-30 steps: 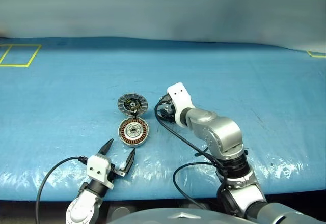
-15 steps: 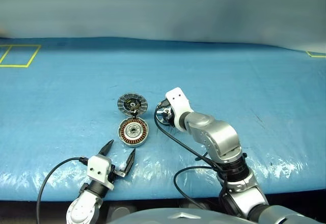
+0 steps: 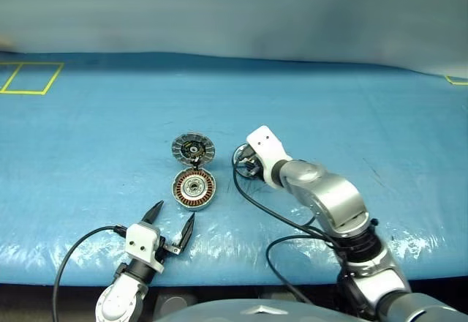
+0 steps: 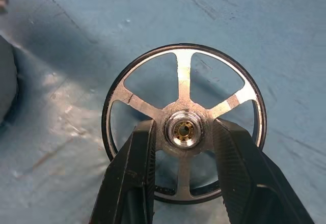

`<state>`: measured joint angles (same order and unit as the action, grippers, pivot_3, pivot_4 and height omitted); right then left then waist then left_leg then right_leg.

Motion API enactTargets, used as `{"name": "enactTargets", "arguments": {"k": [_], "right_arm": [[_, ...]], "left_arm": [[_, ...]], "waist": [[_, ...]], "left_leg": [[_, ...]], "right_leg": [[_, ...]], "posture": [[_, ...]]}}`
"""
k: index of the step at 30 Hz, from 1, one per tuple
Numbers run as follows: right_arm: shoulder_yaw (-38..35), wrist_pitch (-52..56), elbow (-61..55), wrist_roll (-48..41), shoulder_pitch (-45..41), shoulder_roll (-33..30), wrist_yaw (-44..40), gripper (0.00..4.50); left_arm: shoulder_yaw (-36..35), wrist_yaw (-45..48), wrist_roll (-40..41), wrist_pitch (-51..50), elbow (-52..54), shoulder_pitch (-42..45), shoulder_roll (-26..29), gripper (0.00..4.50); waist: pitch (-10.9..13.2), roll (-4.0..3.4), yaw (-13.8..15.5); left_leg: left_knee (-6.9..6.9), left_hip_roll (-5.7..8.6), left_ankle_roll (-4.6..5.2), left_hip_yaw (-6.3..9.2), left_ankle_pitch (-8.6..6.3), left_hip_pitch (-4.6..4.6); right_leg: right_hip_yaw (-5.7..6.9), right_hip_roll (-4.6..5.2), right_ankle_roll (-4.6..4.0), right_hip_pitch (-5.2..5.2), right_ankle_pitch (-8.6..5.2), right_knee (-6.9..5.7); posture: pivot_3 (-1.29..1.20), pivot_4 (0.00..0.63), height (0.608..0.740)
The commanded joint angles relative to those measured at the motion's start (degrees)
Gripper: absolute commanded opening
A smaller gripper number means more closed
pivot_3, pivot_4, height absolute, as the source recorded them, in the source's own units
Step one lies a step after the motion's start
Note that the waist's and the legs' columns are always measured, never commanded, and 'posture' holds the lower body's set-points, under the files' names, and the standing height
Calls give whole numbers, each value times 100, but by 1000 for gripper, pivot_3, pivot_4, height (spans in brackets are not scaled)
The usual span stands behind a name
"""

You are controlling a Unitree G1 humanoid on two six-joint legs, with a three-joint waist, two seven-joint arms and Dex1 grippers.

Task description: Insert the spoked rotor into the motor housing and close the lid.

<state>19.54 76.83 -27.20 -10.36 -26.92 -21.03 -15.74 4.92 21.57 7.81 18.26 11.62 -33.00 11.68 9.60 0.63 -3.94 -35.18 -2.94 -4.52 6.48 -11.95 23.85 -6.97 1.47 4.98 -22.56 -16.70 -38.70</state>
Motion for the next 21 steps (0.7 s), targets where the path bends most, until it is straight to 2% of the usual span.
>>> {"name": "enactTargets", "arguments": {"k": [1,4,6,9,17,21], "right_arm": [[123,-241,-841,-598,-398,-894,-1152,1307],[401,-751,-1324,-991,-529,-1614,-2058,1307],[409,-1164,-1506,-1169,-531,-1658,-2376,1307],[668,-1700,-1541,-1003,-576,-1377,-2290,1307],[1525,-1754,-908,-481,-806,-147,-1537,1307],[1679,-1911,-530,-271,-837,123,-1394,1307]], "left_arm": [[-20,21,13,113,48,-23,20,4500],[-17,66,26,106,46,-2,53,4500],[-24,89,35,99,40,23,69,4500],[-48,111,48,85,40,59,76,4500],[-82,89,35,51,78,88,86,4500],[-89,62,28,37,114,72,77,4500]], "waist": [[7,-10,-5],[14,-21,-35],[14,-20,-43],[16,-18,-43],[17,-15,-30],[17,-15,-23]], "left_leg": [[2,0,0,0,0,2],[12,-4,0,0,0,-3],[19,-9,1,1,-1,-5],[17,-9,2,1,-2,-2],[1,-6,-1,0,0,-1],[1,-6,-2,1,1,0]], "right_leg": [[0,0,0,-2,0,0],[1,-3,-1,-7,-2,0],[5,-8,1,-8,-2,0],[5,-8,18,-8,7,0],[3,-6,13,-4,6,0],[3,-6,17,-3,9,0]], "posture": [[0,150,740],[0,150,740],[0,150,740],[0,150,740],[0,150,740],[0,150,740]]}}
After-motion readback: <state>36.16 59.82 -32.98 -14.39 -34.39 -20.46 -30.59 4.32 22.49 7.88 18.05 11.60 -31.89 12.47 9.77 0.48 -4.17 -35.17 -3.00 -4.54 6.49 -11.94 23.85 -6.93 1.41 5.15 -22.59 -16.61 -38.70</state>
